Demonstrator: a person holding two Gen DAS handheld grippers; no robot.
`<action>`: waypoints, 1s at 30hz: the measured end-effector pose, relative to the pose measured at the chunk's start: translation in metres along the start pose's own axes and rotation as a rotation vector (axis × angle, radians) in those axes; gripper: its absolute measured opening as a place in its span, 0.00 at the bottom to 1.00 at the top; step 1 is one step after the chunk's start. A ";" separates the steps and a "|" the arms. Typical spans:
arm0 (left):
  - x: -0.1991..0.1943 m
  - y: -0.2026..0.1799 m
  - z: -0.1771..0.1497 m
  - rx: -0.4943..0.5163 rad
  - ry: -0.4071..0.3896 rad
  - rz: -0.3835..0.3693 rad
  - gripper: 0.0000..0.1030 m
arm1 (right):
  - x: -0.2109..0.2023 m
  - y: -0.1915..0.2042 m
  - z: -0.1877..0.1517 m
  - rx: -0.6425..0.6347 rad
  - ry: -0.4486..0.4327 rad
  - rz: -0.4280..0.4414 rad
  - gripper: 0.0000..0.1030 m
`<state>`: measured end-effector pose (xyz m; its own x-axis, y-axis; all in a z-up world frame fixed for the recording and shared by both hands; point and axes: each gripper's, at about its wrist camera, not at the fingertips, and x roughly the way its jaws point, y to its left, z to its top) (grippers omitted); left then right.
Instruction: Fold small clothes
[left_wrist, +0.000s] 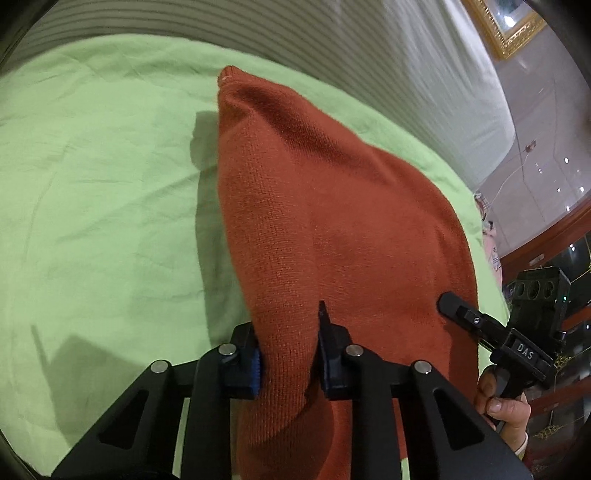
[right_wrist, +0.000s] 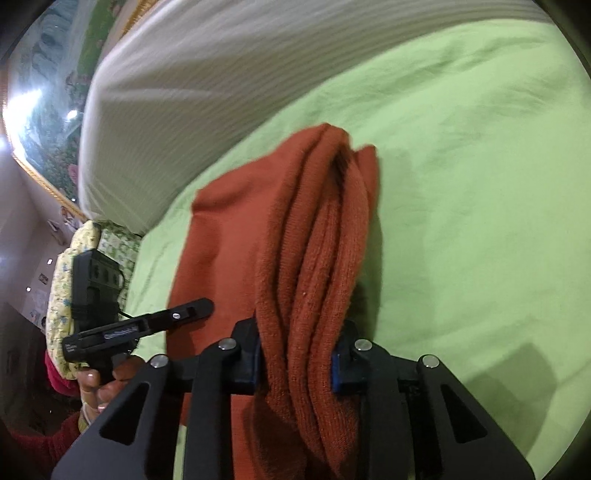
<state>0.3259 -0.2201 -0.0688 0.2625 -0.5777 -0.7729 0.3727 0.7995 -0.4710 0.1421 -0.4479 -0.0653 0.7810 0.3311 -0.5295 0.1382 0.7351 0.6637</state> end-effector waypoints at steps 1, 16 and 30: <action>-0.007 -0.001 -0.002 0.000 -0.011 -0.003 0.20 | -0.003 0.003 0.000 0.001 -0.005 0.008 0.26; -0.175 0.054 -0.044 -0.017 -0.173 0.052 0.20 | 0.008 0.127 -0.034 -0.122 -0.005 0.212 0.25; -0.189 0.171 -0.103 -0.116 -0.107 0.081 0.21 | 0.095 0.150 -0.095 -0.068 0.146 0.199 0.25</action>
<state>0.2485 0.0425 -0.0465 0.3829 -0.5196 -0.7638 0.2425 0.8544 -0.4596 0.1794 -0.2497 -0.0661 0.6921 0.5512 -0.4660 -0.0542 0.6835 0.7280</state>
